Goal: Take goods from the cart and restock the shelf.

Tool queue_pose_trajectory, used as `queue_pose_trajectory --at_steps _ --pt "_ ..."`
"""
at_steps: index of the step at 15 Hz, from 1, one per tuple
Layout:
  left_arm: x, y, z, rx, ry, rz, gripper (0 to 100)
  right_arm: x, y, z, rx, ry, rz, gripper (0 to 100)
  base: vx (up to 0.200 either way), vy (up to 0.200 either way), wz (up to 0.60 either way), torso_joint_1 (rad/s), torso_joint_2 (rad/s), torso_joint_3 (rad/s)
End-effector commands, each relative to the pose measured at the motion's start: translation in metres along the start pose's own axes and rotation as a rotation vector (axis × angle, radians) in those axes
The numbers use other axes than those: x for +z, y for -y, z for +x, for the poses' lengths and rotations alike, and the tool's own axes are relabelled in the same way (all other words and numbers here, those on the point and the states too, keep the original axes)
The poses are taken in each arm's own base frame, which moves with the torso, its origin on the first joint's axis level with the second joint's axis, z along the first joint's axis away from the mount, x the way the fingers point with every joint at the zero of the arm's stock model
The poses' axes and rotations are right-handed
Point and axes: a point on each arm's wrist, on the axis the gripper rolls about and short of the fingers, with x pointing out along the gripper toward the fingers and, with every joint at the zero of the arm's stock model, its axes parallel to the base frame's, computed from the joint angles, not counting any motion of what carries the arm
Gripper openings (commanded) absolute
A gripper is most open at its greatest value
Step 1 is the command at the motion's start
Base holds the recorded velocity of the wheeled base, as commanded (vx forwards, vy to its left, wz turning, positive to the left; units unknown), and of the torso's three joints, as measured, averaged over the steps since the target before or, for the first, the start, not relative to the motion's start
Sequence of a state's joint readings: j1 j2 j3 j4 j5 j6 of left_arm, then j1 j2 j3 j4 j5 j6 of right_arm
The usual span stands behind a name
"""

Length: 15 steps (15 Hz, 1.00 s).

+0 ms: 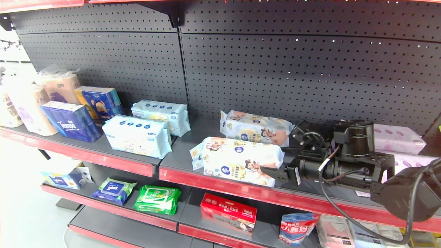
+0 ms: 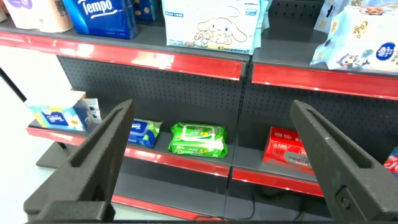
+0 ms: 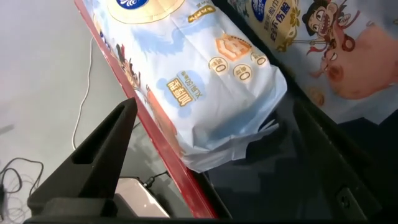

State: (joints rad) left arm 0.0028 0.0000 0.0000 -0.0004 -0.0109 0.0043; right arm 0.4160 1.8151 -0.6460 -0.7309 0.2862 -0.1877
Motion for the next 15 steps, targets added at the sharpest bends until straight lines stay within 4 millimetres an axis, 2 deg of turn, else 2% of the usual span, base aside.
queue_pose_trajectory --at_steps 1,15 --pt "0.0001 0.0000 0.0000 0.000 0.001 0.000 100 -0.0014 0.0014 0.0036 0.000 -0.006 -0.002 100 0.000 0.000 0.00 0.000 0.00 0.000" --pt "0.0000 0.0000 0.0000 0.000 0.000 0.000 100 -0.0021 0.0024 0.0109 0.004 -0.012 -0.024 100 0.000 0.000 0.00 0.000 0.00 0.000"
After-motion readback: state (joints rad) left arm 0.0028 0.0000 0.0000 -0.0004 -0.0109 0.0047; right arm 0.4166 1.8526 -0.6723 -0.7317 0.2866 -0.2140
